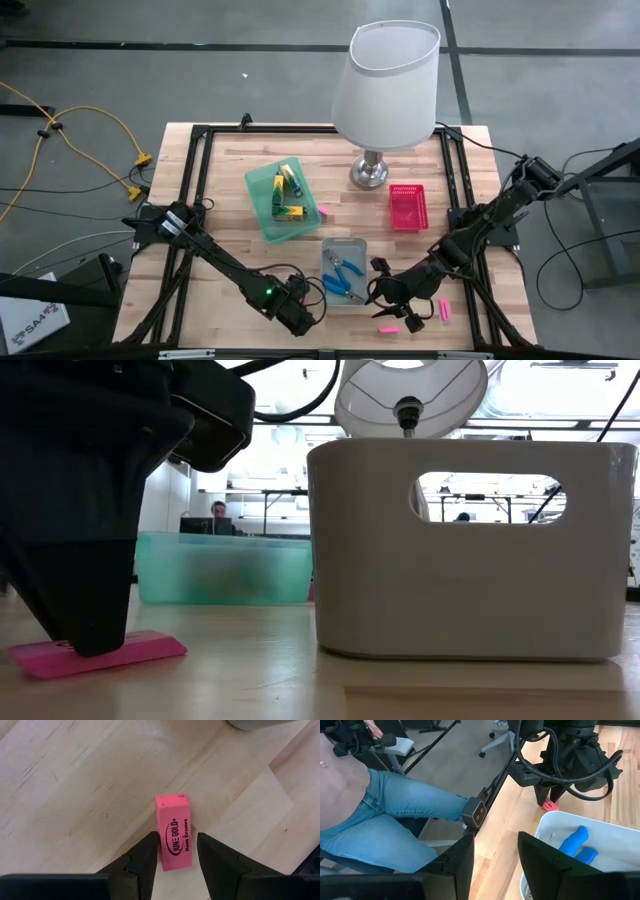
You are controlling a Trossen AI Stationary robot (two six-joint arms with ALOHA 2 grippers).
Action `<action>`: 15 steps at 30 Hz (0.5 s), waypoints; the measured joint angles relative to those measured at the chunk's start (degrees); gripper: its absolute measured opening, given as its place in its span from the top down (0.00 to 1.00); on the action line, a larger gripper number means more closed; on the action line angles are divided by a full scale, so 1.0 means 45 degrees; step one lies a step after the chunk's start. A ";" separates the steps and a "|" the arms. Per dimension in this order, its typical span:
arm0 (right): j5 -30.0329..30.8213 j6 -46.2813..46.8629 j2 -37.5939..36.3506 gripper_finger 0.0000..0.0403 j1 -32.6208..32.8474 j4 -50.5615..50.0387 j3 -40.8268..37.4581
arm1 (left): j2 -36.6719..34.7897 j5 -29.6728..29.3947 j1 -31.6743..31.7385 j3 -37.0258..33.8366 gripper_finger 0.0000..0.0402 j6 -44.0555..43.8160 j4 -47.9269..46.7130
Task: Pick & Place School Supplies
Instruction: Put the pink eraser into the red bin
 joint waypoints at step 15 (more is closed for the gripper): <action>0.0005 0.0146 0.0000 0.64 0.0088 0.0000 0.0000 | 0.0025 -0.0142 0.0126 0.0029 0.66 0.0091 -0.0960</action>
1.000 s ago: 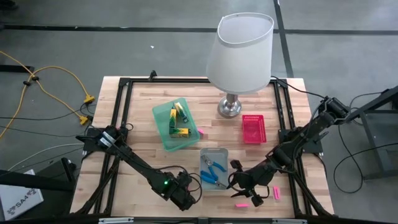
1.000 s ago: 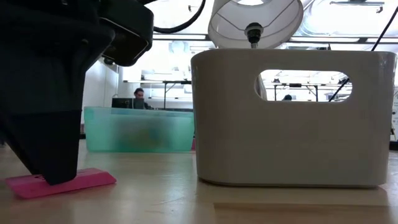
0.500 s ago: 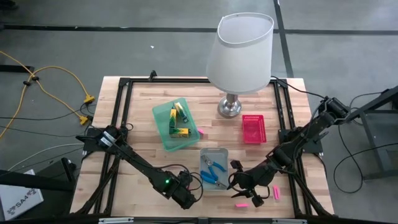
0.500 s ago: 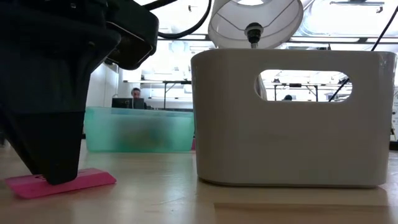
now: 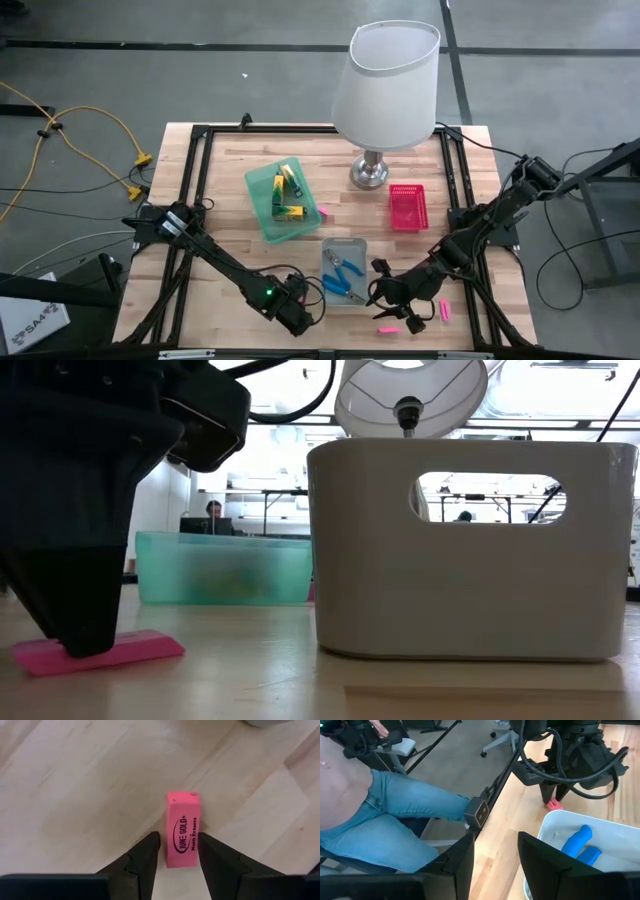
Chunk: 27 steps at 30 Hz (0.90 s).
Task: Pick & Place School Supplies
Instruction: Put the pink eraser into the red bin
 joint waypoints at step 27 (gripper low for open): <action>0.0039 0.0223 0.0000 0.64 0.0048 0.0010 0.0000 | -0.0010 -0.1269 -0.0015 0.0005 0.66 0.2131 -0.0700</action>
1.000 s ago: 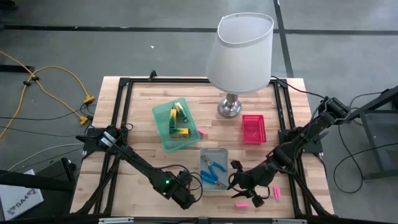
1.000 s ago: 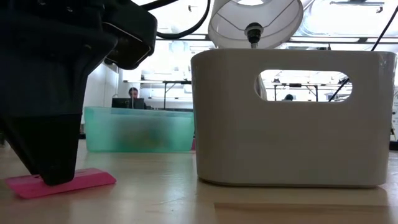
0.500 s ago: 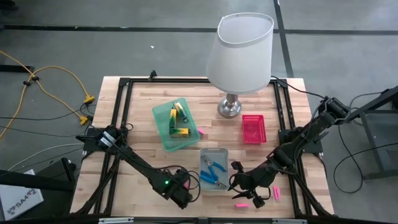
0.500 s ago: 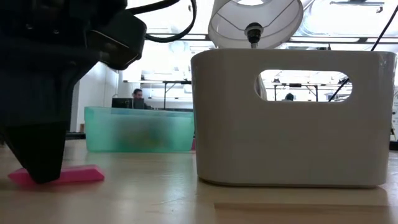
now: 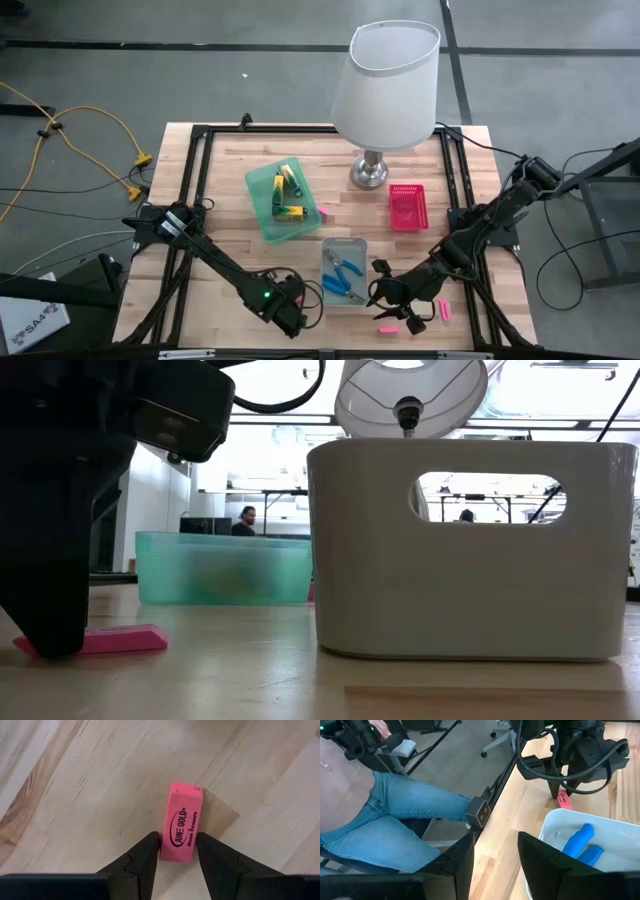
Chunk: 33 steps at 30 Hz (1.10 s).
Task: Pick & Place School Supplies
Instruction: Put the pink eraser into the red bin
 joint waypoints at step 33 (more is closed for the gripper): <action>0.0291 0.0063 0.0000 0.64 -0.0005 0.0000 0.0000 | -0.0596 -0.0690 -0.0076 0.0005 0.88 0.0867 -0.0078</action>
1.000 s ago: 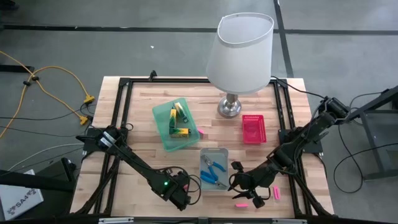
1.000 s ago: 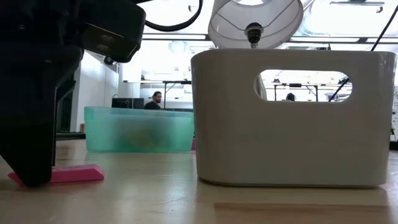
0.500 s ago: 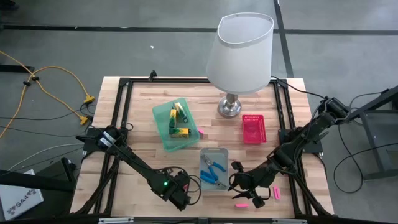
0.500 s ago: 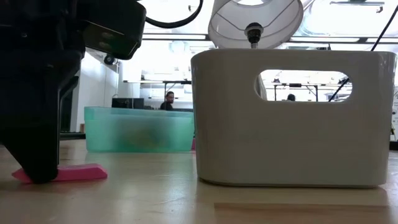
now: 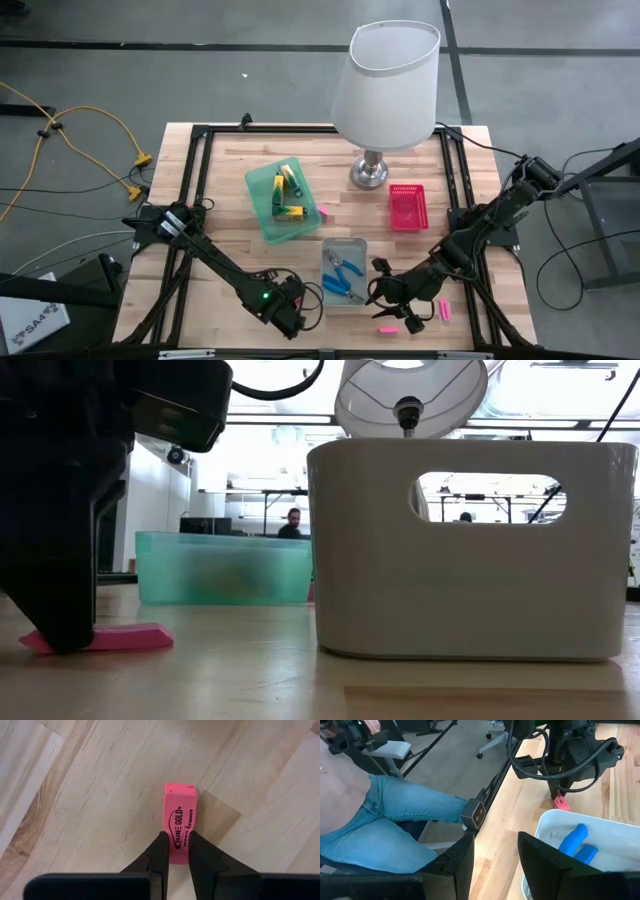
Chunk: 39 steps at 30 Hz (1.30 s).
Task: Pick & Place School Supplies
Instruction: Put the pink eraser into the red bin
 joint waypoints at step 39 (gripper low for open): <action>-0.0005 0.0036 0.0000 0.64 0.0005 -0.0005 0.0000 | -0.1122 -0.0703 0.0217 0.0000 0.84 0.1389 -0.0544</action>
